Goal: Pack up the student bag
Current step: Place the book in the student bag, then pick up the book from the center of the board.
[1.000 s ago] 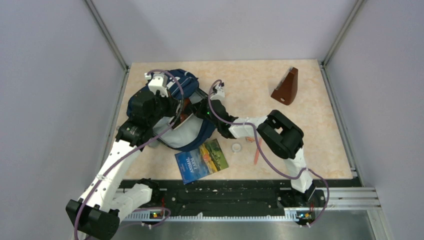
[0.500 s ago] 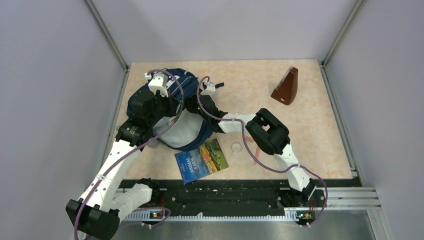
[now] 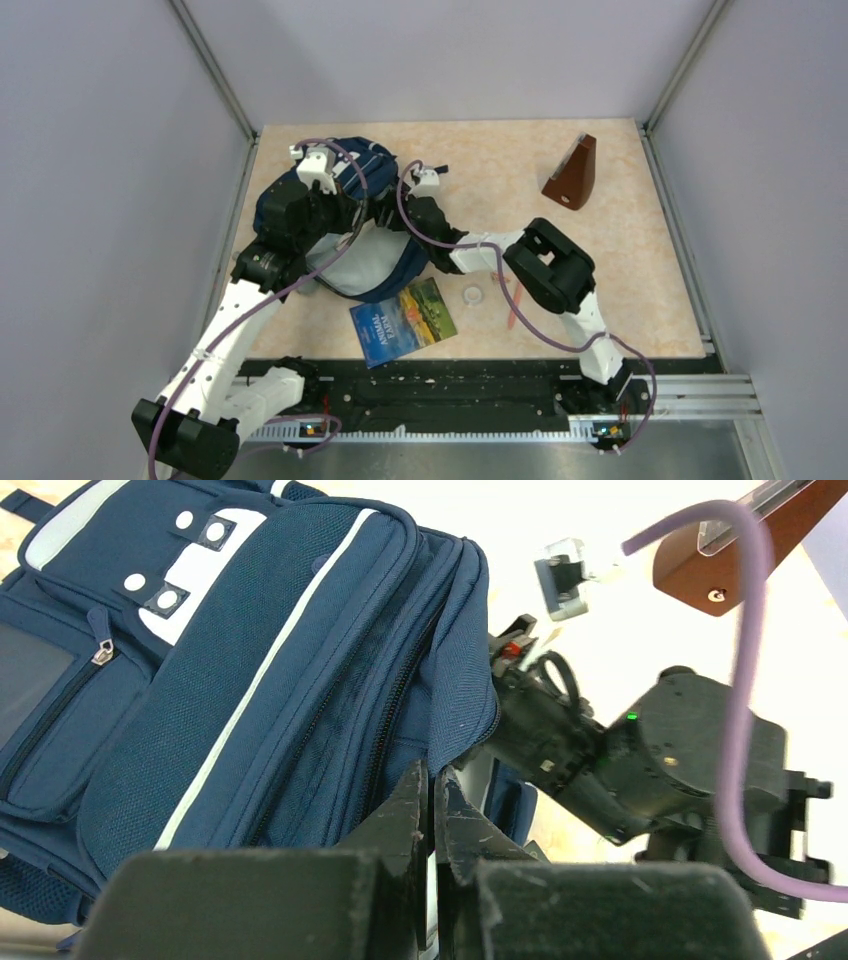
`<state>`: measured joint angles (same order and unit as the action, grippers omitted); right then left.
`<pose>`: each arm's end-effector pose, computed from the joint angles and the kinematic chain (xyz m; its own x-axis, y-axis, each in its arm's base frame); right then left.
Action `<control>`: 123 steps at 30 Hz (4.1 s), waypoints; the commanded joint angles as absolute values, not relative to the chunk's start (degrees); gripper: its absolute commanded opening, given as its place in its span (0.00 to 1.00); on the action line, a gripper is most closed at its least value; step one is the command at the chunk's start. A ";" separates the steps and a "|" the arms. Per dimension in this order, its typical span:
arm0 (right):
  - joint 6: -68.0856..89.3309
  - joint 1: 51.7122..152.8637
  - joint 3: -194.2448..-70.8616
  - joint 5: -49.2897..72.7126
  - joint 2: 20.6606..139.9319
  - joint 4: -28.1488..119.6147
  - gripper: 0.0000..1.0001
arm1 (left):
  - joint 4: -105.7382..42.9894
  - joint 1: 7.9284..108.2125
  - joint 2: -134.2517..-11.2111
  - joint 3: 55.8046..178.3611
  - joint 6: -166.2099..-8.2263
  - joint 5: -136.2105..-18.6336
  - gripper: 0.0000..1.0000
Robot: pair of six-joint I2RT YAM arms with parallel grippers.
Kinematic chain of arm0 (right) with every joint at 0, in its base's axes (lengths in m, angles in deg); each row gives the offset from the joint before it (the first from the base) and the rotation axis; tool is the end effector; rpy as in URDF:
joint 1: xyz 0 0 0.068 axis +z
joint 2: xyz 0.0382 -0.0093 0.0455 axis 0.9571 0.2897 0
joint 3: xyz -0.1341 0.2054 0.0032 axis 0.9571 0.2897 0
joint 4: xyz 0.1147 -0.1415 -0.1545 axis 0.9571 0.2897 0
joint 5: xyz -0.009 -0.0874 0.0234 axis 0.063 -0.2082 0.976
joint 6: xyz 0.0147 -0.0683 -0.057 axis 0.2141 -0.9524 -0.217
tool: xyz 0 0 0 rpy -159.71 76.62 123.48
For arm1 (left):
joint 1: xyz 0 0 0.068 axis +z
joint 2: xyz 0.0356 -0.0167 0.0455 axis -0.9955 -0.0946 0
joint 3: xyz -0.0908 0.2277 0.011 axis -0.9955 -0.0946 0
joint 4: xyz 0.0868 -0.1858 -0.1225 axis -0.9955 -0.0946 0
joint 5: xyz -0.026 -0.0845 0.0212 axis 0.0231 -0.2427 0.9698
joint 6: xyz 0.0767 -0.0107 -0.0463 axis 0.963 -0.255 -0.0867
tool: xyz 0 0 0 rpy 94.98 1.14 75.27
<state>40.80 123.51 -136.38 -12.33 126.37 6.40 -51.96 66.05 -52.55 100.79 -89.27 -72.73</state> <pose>0.3396 0.3739 0.1548 -0.4167 0.4018 -0.8154 -0.3881 0.7326 0.5593 0.2381 -0.0851 0.3221 -0.3701 -0.1242 -0.9206 0.2943 0.9243 -0.2430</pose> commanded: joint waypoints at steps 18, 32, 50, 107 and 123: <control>26.24 119.16 -112.27 10.57 88.88 20.35 0.76 | -45.31 65.94 -48.75 101.87 -89.17 -71.24 0.00; 25.98 113.52 -103.88 25.65 94.00 21.07 0.74 | -45.26 65.98 -49.36 101.69 -88.58 -69.92 0.00; 26.79 113.91 -105.25 34.30 101.78 21.10 0.54 | -45.54 65.95 -49.80 101.74 -88.21 -69.71 0.00; 36.21 119.35 -103.61 39.45 103.08 11.56 0.40 | -45.51 65.98 -48.83 101.78 -88.12 -69.69 0.00; 39.89 121.04 -99.82 41.28 108.02 5.28 0.38 | -45.44 65.94 -48.89 101.69 -88.21 -69.73 0.00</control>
